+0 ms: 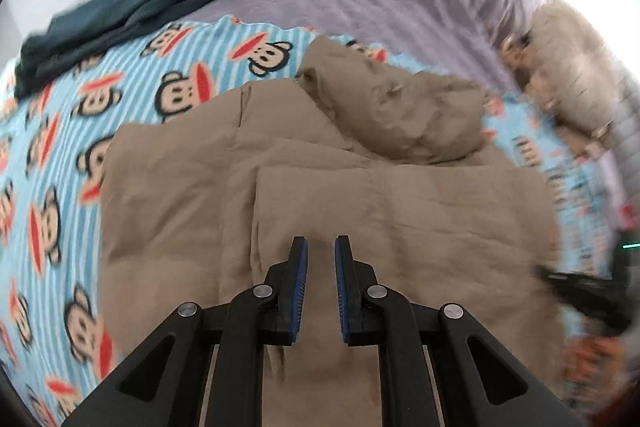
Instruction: Fold large clothes
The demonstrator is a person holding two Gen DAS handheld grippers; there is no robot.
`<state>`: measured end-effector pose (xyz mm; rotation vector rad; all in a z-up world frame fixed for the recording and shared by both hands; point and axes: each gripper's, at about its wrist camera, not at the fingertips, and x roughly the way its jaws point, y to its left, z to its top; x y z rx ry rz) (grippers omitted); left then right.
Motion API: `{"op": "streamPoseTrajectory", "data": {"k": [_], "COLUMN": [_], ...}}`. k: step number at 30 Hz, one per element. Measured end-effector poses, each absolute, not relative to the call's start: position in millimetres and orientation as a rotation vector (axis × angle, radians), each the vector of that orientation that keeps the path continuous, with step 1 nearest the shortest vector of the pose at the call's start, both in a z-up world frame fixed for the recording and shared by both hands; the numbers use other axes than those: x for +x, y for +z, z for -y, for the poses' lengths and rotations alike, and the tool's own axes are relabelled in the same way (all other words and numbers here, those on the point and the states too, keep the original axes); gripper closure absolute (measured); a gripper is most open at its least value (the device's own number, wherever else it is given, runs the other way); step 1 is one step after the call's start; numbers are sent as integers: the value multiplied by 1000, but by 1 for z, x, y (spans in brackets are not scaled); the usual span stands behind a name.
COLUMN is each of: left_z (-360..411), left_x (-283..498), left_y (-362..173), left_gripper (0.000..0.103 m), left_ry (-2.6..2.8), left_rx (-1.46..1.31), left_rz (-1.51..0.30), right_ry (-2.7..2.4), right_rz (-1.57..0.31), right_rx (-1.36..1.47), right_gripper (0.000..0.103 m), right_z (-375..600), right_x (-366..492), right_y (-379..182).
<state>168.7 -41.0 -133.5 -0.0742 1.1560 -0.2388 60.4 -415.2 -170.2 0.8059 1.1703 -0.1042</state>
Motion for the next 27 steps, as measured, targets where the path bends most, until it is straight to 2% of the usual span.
{"op": "streamPoseTrajectory", "data": {"k": [4, 5, 6, 8, 11, 14, 16, 17, 18, 19, 21, 23, 27], "left_z": [47, 48, 48, 47, 47, 47, 46, 45, 45, 46, 51, 63, 84], "left_x": [184, 182, 180, 178, 181, 181, 180, 180, 181, 182, 184, 187, 188], "left_y": [-172, -173, -173, -173, -174, -172, -170, -169, -170, -171, -174, -177, -184], "left_gripper": [88, 88, 88, 88, 88, 88, 88, 88, 88, 88, 88, 88, 88], "left_ry": [-213, -214, -216, -220, -224, -221, -221, -224, -224, -219, -215, -237, -259], "left_rx": [-106, -100, -90, -75, -74, -89, -96, -98, -97, -94, -84, -64, 9], "left_rz": [-1204, -1193, -1186, -1178, -1187, -1195, -1195, -1196, -1200, -1205, -1207, -1197, -1175], "right_ry": [-47, -25, -2, -5, -56, -96, -98, -80, -36, 5, 9, -59, -112], "right_rz": [-1176, -1149, -1113, -1017, -998, -1050, -1085, -1082, -1070, -1068, -1089, -1192, -1235], "right_rx": [639, 590, 550, 500, 604, 884, 1043, 1093, 1140, 1146, 1061, 871, 775], "right_gripper": [90, 79, 54, 29, 29, 31, 44, 60, 82, 87, 93, 94, 95], "right_z": [409, 408, 409, 421, 456, 495, 507, 508, 507, 503, 498, 490, 488], "right_x": [53, 50, 46, 43, 61, 93, 109, 116, 125, 134, 147, 162, 166], "right_y": [-132, -119, -106, -81, -87, -137, -168, -176, -181, -181, -177, -185, -208]}}
